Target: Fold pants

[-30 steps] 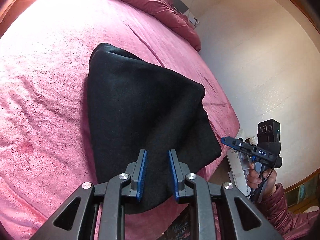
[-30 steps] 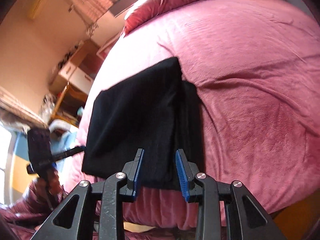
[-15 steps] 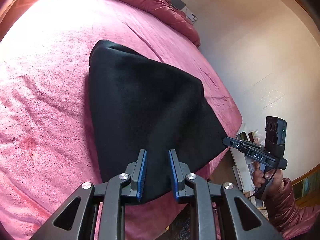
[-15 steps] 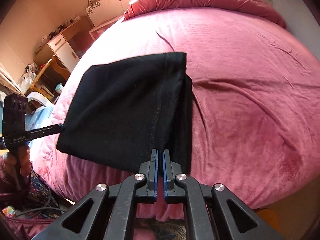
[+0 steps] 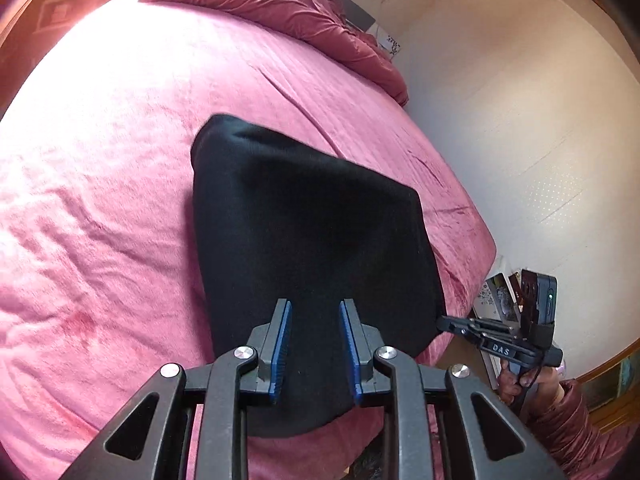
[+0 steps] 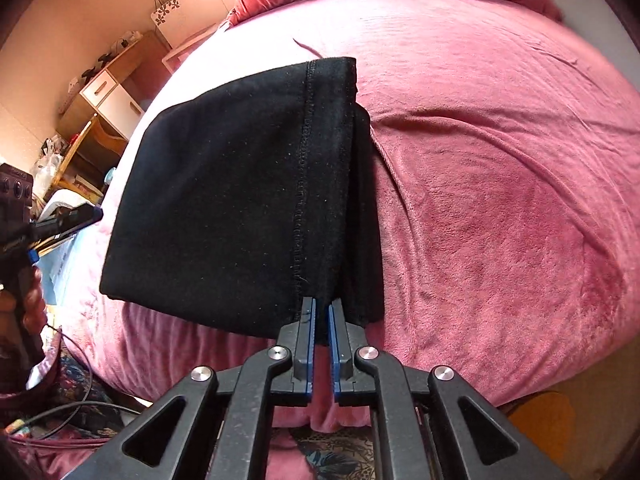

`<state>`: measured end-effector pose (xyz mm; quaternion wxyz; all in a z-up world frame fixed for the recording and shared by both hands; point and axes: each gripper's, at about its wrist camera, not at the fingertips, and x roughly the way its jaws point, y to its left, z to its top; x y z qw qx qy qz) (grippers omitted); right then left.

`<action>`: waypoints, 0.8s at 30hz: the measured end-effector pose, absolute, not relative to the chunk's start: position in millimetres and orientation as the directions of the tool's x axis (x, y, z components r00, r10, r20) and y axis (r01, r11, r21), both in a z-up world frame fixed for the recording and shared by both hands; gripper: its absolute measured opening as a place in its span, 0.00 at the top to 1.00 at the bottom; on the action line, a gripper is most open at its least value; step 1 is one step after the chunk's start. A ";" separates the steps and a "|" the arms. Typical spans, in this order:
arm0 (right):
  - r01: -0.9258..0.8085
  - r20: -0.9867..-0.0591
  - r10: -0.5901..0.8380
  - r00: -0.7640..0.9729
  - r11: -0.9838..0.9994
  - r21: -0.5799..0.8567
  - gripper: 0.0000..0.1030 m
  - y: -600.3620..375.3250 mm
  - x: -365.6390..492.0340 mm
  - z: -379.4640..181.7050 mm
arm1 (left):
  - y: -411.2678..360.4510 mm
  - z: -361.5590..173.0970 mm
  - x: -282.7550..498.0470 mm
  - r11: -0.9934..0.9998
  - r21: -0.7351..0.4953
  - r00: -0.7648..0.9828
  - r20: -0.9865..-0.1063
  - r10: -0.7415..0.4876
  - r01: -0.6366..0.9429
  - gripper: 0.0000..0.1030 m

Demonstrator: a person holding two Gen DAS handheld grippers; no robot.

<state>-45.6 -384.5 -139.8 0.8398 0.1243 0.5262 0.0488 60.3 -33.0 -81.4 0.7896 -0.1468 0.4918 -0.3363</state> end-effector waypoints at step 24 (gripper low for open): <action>0.124 -0.844 0.124 0.522 0.968 0.219 0.55 -366.3 70.9 -125.3 | -92.8 -110.5 133.0 0.924 -0.221 0.445 -0.825 -0.348 0.313 0.76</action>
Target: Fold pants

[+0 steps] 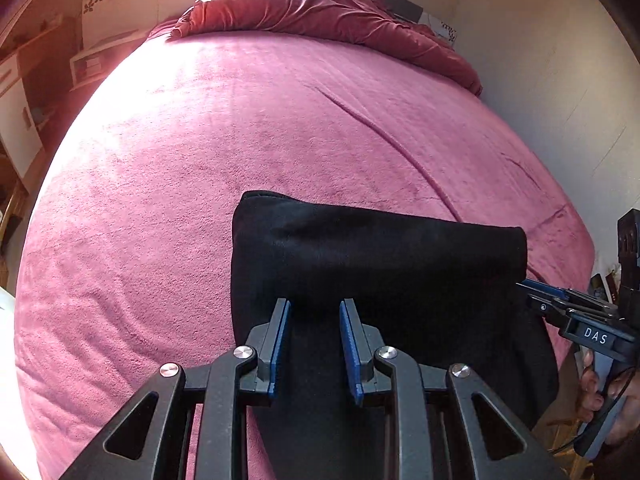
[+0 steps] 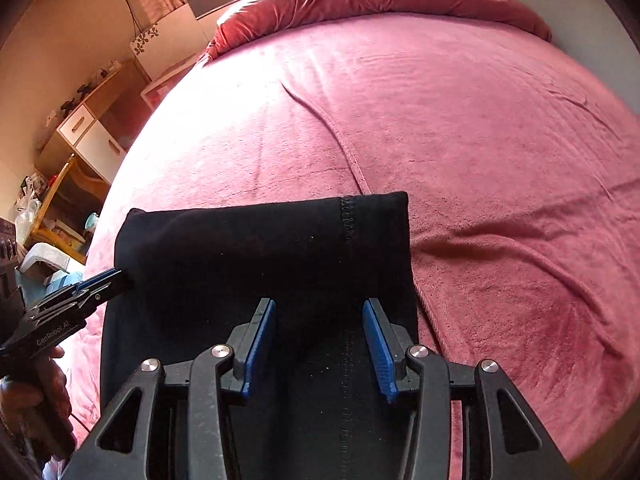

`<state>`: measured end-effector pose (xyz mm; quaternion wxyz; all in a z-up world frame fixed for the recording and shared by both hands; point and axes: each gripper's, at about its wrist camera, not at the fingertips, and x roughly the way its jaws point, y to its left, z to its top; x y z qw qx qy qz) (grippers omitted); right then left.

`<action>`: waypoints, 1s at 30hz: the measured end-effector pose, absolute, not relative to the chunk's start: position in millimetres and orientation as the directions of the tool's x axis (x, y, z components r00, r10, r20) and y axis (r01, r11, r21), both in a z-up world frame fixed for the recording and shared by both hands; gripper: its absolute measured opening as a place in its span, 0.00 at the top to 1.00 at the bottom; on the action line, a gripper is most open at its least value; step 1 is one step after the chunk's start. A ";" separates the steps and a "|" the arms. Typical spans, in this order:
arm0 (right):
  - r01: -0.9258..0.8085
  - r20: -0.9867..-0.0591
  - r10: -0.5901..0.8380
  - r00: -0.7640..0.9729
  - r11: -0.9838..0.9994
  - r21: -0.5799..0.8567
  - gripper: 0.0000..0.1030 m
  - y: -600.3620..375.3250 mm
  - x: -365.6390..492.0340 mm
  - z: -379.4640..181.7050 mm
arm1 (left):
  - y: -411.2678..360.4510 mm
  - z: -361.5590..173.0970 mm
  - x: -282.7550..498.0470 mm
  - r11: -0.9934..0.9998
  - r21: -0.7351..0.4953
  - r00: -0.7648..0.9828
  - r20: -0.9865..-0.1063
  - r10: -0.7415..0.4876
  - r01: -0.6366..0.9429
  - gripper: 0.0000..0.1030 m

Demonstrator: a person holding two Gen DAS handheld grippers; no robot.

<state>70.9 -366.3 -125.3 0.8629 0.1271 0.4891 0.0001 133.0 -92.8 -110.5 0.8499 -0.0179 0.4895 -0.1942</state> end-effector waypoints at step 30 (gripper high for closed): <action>0.127 -0.774 0.116 0.623 0.961 0.246 0.54 -376.2 60.8 -149.3 | -103.7 -120.3 115.7 0.944 -0.143 0.537 -0.792 -0.289 0.297 0.70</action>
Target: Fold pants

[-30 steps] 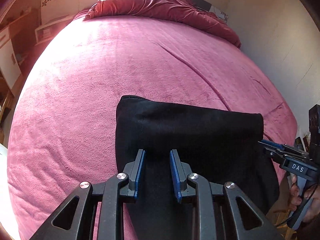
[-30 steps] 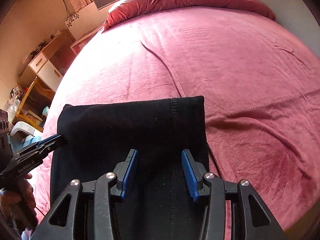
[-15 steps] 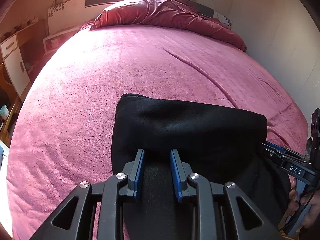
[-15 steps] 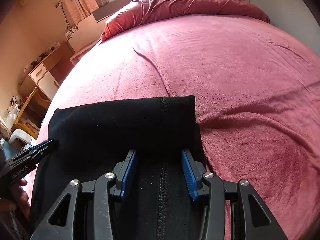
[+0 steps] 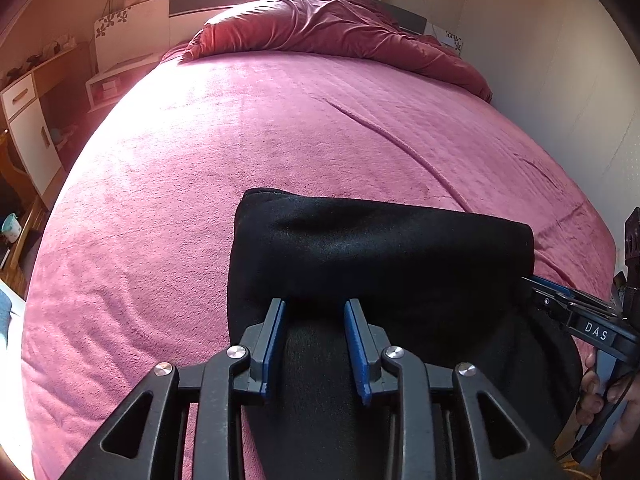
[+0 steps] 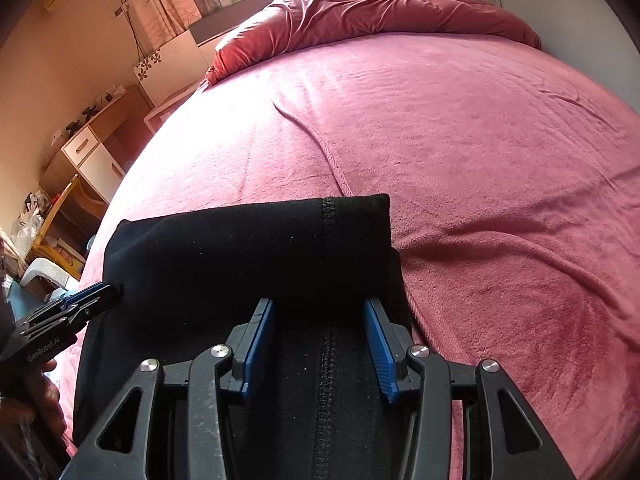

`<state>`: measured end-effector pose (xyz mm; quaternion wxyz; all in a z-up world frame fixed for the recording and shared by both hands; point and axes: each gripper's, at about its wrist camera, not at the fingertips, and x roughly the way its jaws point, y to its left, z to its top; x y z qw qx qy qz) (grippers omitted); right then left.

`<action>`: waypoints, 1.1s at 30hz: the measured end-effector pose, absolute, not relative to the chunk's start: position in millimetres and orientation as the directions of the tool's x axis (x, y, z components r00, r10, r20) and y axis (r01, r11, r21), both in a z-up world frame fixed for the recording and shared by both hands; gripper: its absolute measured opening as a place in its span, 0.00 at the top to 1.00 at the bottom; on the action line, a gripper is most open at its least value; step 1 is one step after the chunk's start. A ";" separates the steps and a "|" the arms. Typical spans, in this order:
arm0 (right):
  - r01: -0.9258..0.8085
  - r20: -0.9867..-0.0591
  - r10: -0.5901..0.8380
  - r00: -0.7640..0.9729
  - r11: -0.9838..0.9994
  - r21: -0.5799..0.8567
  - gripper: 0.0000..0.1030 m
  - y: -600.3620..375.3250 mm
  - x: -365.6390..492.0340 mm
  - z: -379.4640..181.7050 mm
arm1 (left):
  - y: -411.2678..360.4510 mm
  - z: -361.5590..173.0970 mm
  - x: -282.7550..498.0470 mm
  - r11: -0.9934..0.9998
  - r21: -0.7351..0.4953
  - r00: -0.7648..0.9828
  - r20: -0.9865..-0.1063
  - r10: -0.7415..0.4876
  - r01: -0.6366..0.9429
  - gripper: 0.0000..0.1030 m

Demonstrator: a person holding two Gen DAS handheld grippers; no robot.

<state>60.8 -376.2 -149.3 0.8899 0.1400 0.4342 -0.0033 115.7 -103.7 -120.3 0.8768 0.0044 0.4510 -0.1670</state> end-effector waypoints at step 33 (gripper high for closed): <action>0.103 -0.760 0.455 0.465 0.824 0.556 0.20 -424.4 26.2 -189.0 | -0.9 -149.1 69.4 0.800 -0.563 0.349 -0.722 -0.598 0.207 0.20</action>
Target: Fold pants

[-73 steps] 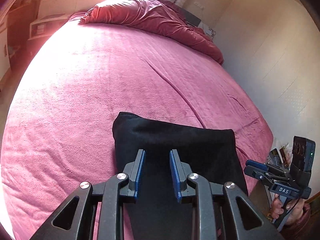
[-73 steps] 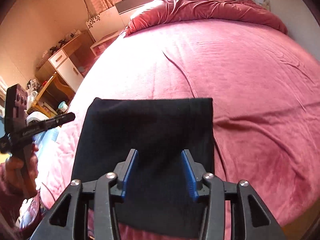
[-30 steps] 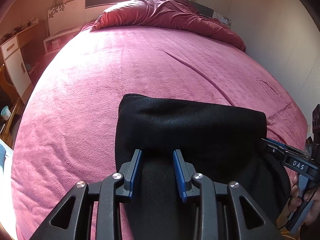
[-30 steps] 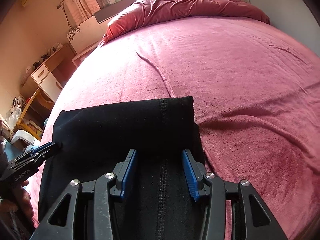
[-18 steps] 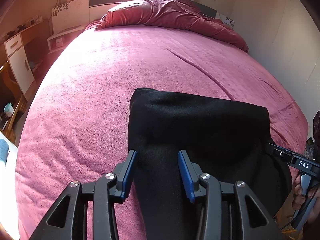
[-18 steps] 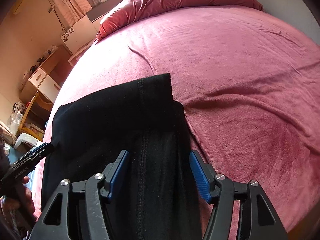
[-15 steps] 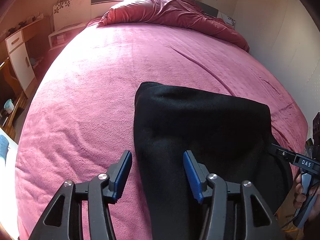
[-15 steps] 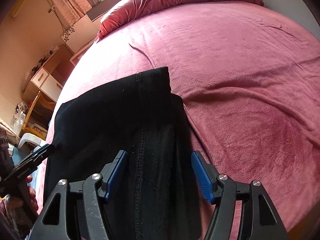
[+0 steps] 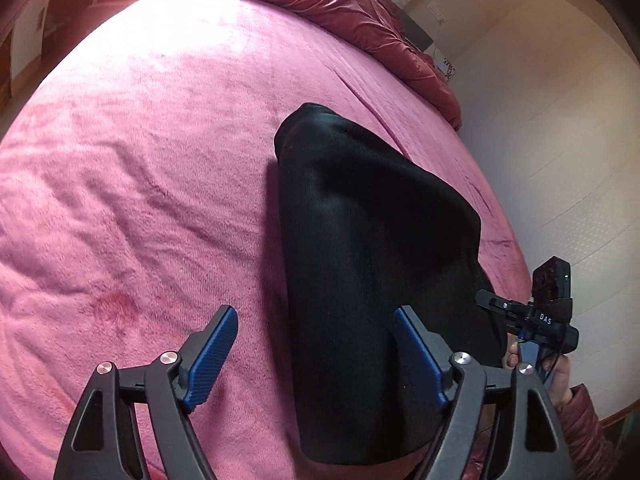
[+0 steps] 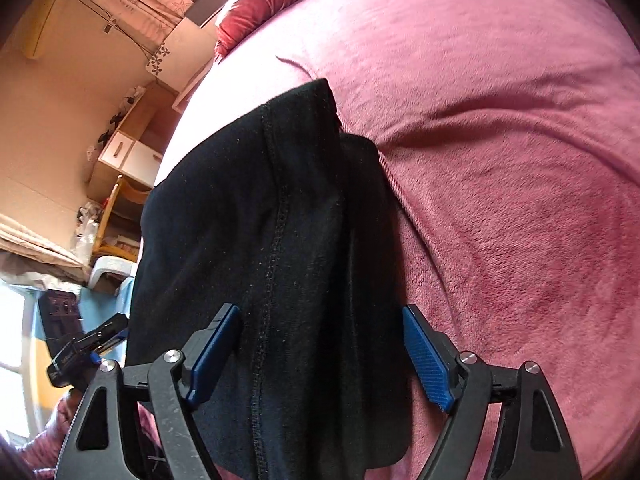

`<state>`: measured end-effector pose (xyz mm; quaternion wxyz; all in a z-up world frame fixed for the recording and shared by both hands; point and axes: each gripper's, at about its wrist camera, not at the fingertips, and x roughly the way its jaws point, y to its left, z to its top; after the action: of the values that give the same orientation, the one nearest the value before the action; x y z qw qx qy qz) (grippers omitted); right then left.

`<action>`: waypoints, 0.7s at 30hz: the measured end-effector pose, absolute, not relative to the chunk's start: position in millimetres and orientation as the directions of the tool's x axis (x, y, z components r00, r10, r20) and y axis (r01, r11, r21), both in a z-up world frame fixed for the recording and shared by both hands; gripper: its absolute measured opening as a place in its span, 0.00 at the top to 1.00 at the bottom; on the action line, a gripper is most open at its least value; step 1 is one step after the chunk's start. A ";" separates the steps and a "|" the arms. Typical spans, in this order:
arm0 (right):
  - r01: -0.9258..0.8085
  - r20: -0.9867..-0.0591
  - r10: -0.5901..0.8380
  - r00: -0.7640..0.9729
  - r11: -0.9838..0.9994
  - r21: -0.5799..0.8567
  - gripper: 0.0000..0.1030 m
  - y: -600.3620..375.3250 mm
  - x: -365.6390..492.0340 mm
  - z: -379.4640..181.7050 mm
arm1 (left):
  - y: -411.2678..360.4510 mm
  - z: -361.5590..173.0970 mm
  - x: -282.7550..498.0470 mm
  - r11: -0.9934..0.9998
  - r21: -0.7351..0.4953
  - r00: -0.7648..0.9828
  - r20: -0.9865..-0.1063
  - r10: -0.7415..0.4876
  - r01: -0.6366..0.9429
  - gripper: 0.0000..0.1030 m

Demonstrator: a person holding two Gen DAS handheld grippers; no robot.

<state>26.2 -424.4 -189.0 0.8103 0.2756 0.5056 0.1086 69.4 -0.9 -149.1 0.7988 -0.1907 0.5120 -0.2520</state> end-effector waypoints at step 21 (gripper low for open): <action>0.015 -0.741 0.506 0.442 0.821 0.570 0.45 -396.5 43.2 -194.6 | -26.4 -173.8 89.3 0.681 -0.718 0.190 -0.656 -0.731 0.141 0.54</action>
<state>43.2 -396.5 -194.6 0.8092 0.2574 0.5059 0.1517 89.3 -26.4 -173.8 0.7254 -0.2628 0.5609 -0.3004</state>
